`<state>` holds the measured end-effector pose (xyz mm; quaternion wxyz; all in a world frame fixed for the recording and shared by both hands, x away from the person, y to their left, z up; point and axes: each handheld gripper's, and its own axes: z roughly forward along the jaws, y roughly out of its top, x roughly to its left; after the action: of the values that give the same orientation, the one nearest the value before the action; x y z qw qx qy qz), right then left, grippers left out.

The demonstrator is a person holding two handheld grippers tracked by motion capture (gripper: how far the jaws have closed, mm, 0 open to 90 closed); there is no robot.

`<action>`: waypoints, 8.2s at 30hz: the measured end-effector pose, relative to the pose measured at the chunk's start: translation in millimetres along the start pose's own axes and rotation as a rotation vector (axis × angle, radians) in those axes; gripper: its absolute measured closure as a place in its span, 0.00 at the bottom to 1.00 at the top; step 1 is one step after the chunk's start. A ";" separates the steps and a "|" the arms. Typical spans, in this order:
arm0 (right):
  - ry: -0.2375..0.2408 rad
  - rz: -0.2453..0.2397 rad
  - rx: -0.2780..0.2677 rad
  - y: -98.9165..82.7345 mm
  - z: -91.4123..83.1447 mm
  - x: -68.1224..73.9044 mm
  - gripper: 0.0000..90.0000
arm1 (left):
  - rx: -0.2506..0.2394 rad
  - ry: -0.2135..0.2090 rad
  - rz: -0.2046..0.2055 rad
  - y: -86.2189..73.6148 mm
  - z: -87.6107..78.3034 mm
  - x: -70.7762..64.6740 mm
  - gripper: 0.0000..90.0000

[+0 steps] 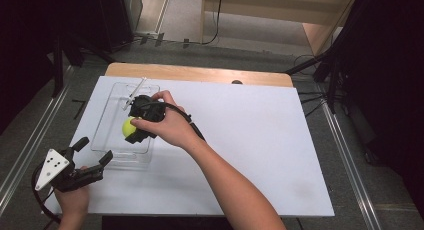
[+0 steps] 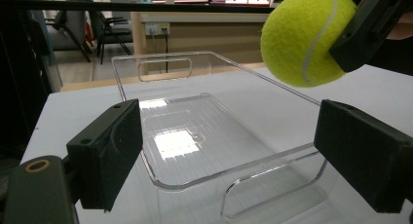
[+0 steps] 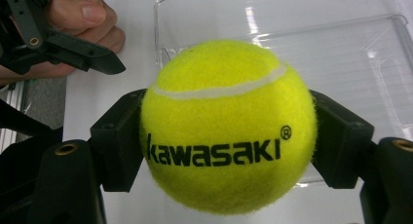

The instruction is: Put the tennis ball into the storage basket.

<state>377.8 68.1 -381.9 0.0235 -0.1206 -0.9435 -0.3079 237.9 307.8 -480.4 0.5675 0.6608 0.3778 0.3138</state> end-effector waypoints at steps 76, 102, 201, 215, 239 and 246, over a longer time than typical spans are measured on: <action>-0.039 0.006 0.107 -15.4 54.2 -13.0 0.25 | -0.002 -0.003 -0.002 0.1 -0.2 0.6 0.12; -0.062 0.006 0.037 -22.0 28.6 -11.2 0.11 | 0.001 -0.003 0.003 0.1 0.0 0.4 0.12; -0.245 0.285 -0.256 -218.8 -69.0 -9.3 0.00 | 0.008 -0.005 0.010 -0.1 0.7 -1.6 0.12; -0.285 0.301 -0.316 -249.9 -77.7 -2.6 0.00 | 0.012 -0.002 0.012 -0.2 0.6 -1.9 0.12; -0.347 0.403 -0.447 -318.1 -95.9 16.0 0.00 | 0.017 0.001 0.022 -0.4 0.8 -2.4 0.12; -0.371 0.423 -0.471 -333.4 -104.5 24.2 0.00 | 0.018 0.002 0.022 -0.5 0.7 -2.4 0.12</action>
<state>270.5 -248.6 -486.3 -0.1135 -0.3688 -0.7892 -0.4778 237.2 305.4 -480.9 0.5577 0.6697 0.3741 0.3171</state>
